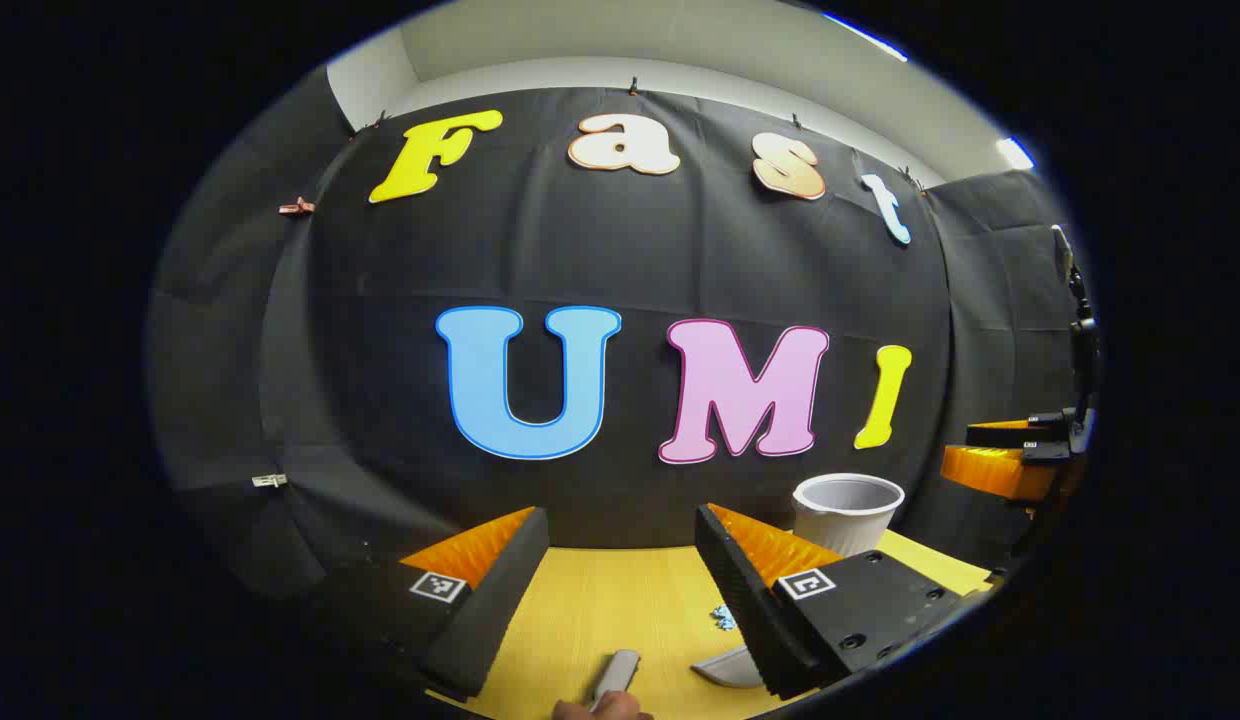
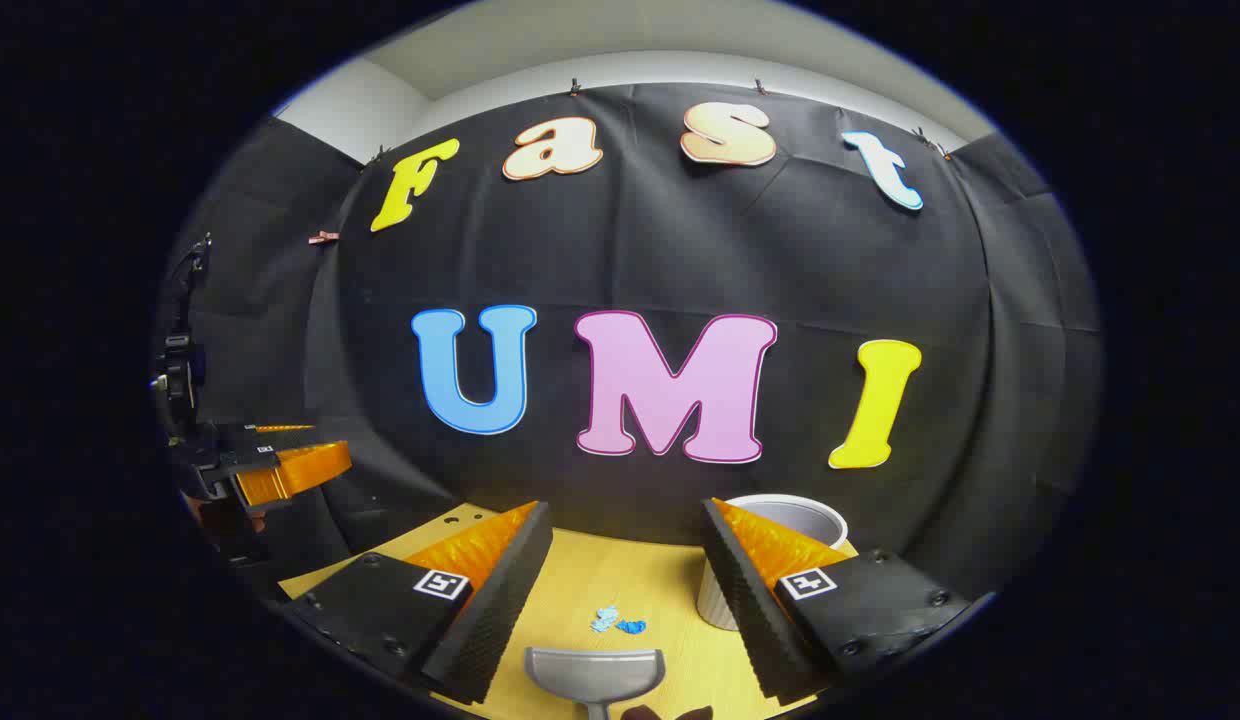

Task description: Pick up the small broom and dustpan from the desktop, sweep the trash into the dustpan with the broom, and then empty the trash into the garbage bin.

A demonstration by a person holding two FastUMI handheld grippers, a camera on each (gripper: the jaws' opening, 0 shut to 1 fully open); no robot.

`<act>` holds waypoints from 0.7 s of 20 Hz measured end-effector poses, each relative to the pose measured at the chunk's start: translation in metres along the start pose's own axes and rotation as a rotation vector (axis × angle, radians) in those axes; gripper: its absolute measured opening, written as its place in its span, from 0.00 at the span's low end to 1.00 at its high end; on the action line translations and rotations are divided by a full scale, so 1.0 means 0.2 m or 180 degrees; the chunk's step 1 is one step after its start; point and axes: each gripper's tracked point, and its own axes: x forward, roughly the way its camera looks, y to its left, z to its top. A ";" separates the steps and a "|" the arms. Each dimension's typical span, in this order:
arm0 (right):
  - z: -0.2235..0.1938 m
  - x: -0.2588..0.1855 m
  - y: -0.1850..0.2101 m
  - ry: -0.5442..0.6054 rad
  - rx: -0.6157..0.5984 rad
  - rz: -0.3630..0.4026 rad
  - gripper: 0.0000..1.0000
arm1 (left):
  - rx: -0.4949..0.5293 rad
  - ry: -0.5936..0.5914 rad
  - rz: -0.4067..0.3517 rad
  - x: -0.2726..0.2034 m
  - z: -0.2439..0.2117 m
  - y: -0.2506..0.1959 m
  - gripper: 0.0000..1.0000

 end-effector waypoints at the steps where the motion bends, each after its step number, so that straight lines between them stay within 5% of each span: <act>1: 0.00 0.01 0.00 0.0003 0.0015 0.0020 0.96 | -0.0013 0.0017 0.0011 0.00 0.00 -0.01 0.97; 14: -0.04 0.07 0.00 0.0061 0.0024 0.0134 0.96 | 0.0016 0.0127 0.0074 0.04 -0.05 0.00 0.97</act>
